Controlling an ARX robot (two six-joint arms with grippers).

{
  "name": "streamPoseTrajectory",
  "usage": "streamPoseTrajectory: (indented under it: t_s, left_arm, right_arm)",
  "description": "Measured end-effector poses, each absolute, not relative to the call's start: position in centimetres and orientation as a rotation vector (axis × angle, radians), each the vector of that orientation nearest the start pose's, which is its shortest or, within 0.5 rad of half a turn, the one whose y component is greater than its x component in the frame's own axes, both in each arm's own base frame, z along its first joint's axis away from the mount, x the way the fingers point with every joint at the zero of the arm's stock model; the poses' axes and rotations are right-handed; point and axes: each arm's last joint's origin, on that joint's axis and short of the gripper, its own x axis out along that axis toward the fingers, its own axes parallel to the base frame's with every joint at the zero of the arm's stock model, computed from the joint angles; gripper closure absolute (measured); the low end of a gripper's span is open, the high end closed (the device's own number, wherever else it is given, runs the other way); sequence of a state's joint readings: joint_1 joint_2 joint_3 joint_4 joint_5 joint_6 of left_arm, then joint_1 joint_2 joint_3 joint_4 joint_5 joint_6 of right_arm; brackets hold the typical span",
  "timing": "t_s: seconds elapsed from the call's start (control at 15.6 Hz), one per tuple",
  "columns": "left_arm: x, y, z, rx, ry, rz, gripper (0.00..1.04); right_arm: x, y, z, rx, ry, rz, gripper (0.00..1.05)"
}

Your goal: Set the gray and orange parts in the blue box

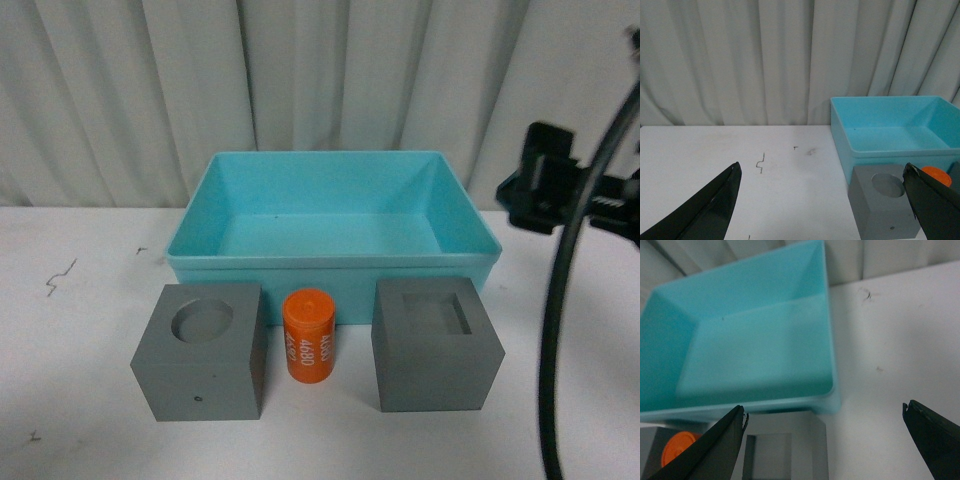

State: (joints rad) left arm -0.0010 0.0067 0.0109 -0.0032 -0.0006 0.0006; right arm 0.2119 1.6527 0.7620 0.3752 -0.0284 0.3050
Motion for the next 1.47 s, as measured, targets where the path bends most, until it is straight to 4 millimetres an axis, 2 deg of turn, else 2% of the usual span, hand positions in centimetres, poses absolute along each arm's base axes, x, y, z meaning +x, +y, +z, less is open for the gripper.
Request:
streamPoseTrajectory:
  t_s: [0.06,0.13,0.19,0.51,0.77,0.83,0.9,1.03,1.09,1.15,1.22,1.41,1.47]
  left_arm:
    - [9.7,0.0,16.6,0.001,-0.001,-0.001,0.07]
    - [9.7,0.0,16.6,0.001,-0.001,-0.001,0.07]
    - [9.7,0.0,16.6,0.001,-0.001,-0.001,0.07]
    - [9.7,0.0,16.6,0.001,-0.001,-0.001,0.07]
    - [9.7,0.0,16.6,0.001,-0.001,-0.001,0.07]
    - [9.7,0.0,16.6,0.001,-0.001,-0.001,0.07]
    - [9.7,0.0,16.6,0.001,-0.001,-0.001,0.07]
    - [9.7,0.0,16.6,0.001,-0.001,-0.001,0.07]
    - [9.7,0.0,16.6,0.001,-0.001,-0.001,0.07]
    - [9.7,0.0,16.6,0.001,-0.001,-0.001,0.07]
    - [9.7,0.0,16.6,0.001,-0.001,-0.001,0.07]
    - [9.7,0.0,16.6,0.001,-0.001,-0.001,0.07]
    - [9.7,0.0,16.6,0.001,-0.001,-0.001,0.07]
  right_arm:
    - [32.8,8.2,14.9,0.234,0.643,0.18,0.06]
    - [32.9,9.1,12.7,0.223,0.754,0.215,0.06]
    - [32.9,9.6,11.5,0.212,0.81,0.22,0.06]
    - [34.0,10.4,10.4,0.209,0.851,0.237,0.06]
    - [34.3,10.0,9.6,0.232,0.878,0.215,0.06]
    - [34.3,9.9,9.6,0.238,0.878,0.211,0.12]
    - [34.3,9.9,9.5,0.238,0.878,0.21,0.27]
    - [34.2,9.9,9.4,0.239,0.875,0.209,0.47]
    - [34.3,9.9,9.5,0.244,0.871,0.207,0.65]
    - [34.3,9.7,9.6,0.245,0.865,0.198,0.78]
    - [34.1,9.6,9.9,0.241,0.854,0.188,0.84]
    - [31.7,8.9,11.1,0.236,0.857,0.189,0.86]
    - [30.5,8.6,12.6,0.232,0.819,0.213,0.86]
